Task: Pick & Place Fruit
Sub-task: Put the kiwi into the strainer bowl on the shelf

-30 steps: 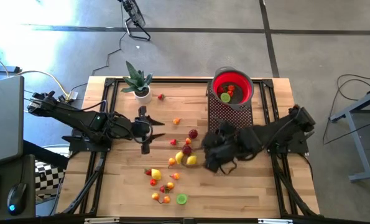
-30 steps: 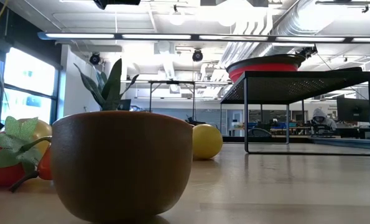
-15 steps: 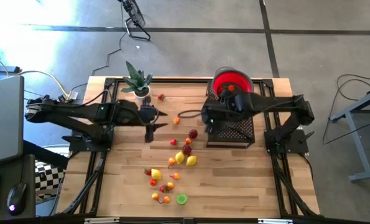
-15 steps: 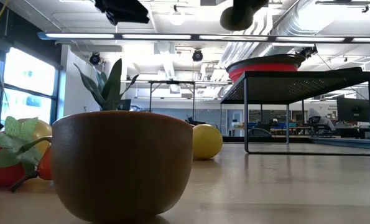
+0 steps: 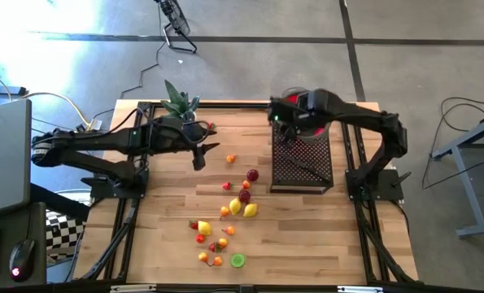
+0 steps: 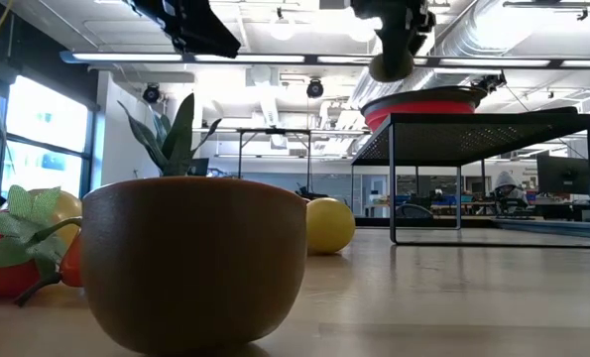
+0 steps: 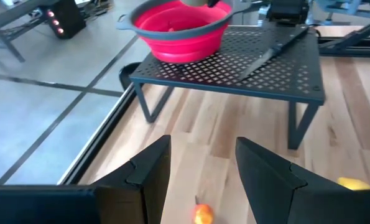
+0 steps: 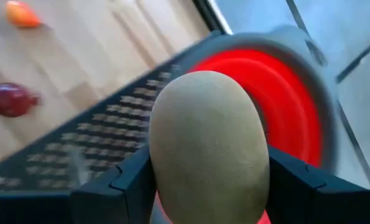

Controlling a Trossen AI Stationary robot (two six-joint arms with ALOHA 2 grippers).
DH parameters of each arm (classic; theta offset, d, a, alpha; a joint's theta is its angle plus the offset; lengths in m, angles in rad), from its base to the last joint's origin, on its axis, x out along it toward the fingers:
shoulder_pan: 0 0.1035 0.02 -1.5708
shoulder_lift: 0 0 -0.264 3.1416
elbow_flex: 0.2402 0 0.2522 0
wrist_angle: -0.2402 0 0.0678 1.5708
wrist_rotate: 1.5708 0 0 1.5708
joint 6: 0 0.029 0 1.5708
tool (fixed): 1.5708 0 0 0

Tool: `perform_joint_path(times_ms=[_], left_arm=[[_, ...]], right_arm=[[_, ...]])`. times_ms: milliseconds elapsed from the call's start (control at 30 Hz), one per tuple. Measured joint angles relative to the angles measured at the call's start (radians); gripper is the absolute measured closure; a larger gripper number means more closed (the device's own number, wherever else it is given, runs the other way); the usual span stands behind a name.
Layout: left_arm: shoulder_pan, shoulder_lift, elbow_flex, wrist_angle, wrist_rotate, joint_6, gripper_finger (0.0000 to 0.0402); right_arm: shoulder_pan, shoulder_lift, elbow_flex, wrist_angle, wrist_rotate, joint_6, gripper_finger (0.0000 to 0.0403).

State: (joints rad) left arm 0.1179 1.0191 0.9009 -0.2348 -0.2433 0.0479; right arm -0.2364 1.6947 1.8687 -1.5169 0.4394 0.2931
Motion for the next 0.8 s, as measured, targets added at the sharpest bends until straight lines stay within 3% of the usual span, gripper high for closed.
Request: perform_joint_path(times_ms=[367, 800], left_arm=[[0.007, 0.0, 0.0, 0.0, 0.002, 0.0, 0.0227], [0.007, 0.0, 0.0, 0.0, 0.001, 0.0, 0.0227]], right_arm=[[-0.186, 0.0, 0.0, 0.006, -0.078, -0.078, 0.0181], [-0.285, 0.001, -0.009, 0.022, -0.177, -0.088, 0.0181]])
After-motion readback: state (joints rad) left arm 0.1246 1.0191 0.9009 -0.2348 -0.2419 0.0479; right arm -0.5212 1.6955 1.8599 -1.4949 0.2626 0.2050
